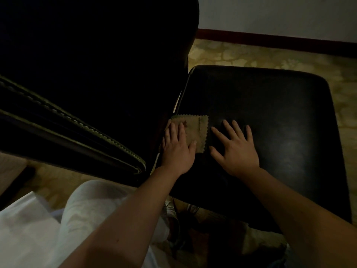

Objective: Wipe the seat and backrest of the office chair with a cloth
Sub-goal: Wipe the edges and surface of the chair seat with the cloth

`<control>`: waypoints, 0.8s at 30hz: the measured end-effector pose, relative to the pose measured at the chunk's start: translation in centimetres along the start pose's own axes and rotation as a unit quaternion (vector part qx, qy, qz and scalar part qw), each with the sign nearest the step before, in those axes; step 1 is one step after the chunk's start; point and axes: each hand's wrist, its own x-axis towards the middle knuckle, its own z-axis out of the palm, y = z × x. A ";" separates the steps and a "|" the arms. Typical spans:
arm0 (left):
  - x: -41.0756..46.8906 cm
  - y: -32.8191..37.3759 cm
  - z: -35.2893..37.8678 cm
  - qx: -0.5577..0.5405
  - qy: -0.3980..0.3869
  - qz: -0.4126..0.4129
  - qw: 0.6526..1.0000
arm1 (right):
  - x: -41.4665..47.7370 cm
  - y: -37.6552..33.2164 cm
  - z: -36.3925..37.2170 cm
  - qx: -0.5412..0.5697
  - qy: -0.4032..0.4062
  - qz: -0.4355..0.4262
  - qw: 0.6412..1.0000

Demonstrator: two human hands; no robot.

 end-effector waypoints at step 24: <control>2.3 1.5 -0.3 0.012 -0.025 -0.038 0.999 | 4.7 1.4 -0.5 0.001 -0.017 -0.025 1.000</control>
